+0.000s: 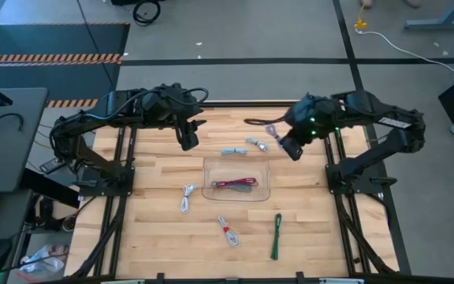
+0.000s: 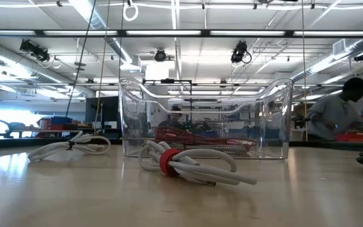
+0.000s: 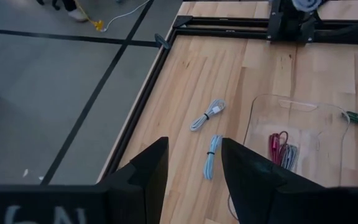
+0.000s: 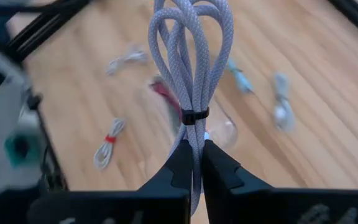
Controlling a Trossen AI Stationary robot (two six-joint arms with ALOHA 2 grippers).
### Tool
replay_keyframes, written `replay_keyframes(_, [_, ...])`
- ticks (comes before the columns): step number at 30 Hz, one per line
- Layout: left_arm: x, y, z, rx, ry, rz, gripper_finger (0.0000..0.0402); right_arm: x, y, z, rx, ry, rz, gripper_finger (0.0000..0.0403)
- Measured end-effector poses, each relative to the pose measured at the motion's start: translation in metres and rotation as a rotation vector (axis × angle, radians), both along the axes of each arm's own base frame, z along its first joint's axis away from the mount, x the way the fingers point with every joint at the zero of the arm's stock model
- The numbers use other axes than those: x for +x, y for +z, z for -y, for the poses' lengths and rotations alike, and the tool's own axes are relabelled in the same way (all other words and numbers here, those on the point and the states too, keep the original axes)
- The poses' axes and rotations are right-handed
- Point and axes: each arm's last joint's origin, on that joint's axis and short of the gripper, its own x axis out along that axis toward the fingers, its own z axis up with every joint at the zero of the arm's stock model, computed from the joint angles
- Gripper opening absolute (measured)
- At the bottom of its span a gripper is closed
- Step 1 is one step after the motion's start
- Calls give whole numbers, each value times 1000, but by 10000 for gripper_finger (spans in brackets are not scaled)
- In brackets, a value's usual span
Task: Pick and place USB-C Cables
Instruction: Put the purple charger cable into the transparent bin
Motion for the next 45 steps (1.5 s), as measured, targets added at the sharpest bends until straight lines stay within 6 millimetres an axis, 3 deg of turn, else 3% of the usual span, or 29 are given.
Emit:
replay_keyframes(6, [1,0,5,-23,2,13,156,38,-15,6,6,278,-20,17])
replay_keyframes(15, [2,0,16,-54,-15,29,156,97,-65,9,44,532,-128,17])
replay_keyframes(24, [0,1,15,-53,-12,33,156,138,-118,7,49,709,-244,17])
replay_keyframes(31, [-3,3,15,-52,-12,41,156,158,-159,10,67,817,-341,17])
replay_keyframes(37, [-9,5,15,-51,-12,39,156,167,-187,27,61,824,-437,17])
replay_keyframes(45, [-12,7,15,-53,-11,41,156,171,-203,53,61,788,-436,17])
